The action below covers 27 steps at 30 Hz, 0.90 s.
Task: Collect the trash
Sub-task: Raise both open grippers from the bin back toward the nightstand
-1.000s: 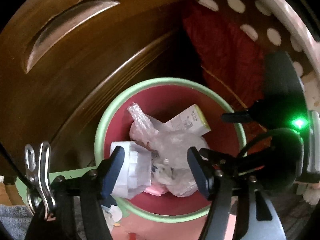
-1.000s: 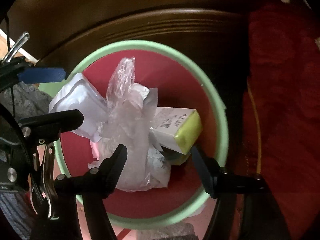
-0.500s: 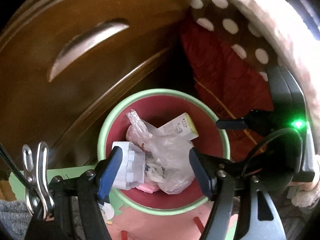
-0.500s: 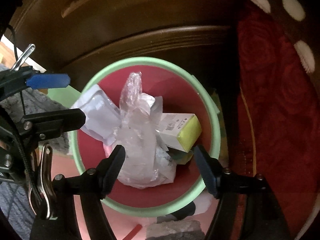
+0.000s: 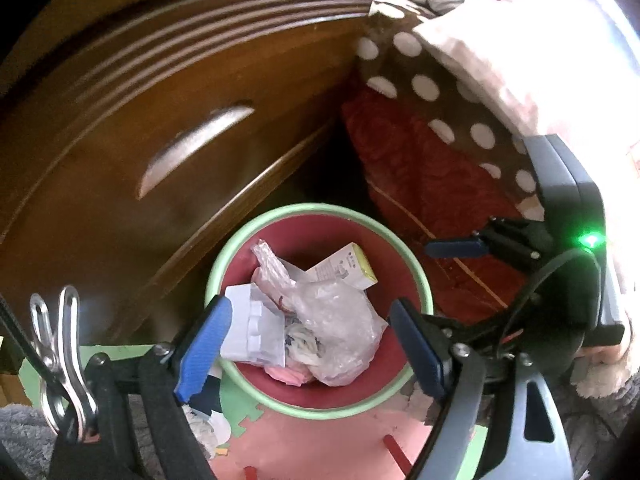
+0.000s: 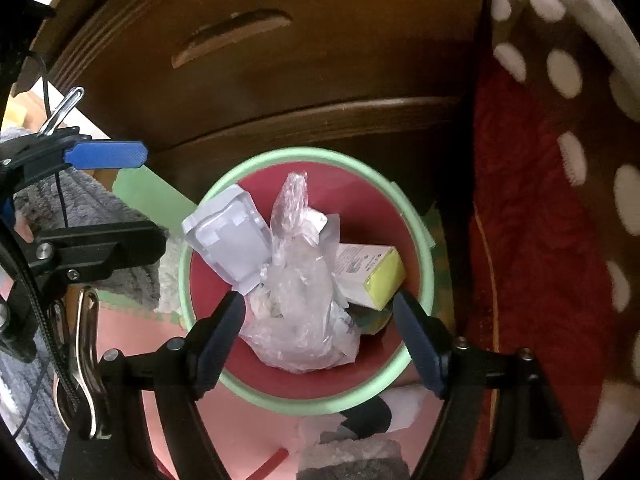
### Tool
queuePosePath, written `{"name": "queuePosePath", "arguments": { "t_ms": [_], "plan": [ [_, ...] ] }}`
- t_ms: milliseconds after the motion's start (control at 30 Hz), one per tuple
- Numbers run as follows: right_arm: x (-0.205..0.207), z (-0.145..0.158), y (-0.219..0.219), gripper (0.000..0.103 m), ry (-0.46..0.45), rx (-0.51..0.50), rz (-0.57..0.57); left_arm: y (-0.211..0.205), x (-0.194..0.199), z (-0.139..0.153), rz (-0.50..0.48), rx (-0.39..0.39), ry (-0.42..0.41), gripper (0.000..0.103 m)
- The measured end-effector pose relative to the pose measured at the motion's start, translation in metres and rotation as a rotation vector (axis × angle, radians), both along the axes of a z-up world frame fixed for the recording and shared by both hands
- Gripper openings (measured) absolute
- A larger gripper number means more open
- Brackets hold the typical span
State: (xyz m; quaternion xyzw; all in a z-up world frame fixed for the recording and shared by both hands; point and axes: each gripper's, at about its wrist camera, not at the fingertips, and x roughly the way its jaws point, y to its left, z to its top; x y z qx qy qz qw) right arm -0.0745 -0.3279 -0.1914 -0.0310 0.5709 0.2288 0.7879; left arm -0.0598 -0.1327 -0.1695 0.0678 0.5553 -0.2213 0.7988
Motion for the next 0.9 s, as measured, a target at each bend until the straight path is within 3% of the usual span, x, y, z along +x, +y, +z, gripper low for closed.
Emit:
{"name": "queuePosePath", "arguments": {
  "t_ms": [267,400,533,700,900],
  "plan": [
    [-0.002,0.029,-0.006,0.078,-0.044,0.068,0.0,0.014,0.003,0.027,0.04,-0.072,0.012,0.086],
    [-0.005,0.049,-0.006,0.078,-0.081,0.105,0.017,0.018,-0.006,0.052,0.042,-0.1,-0.02,0.086],
    [-0.013,0.076,-0.012,0.078,-0.169,0.189,0.044,0.019,-0.031,0.09,0.005,-0.104,-0.131,0.086],
    [-0.032,0.122,-0.021,0.078,-0.34,0.285,0.132,0.018,-0.061,0.142,-0.078,-0.128,-0.307,0.086],
    [-0.019,0.153,-0.013,0.078,-0.401,0.277,0.115,0.026,-0.063,0.172,-0.062,-0.128,-0.449,0.086]
  ]
}}
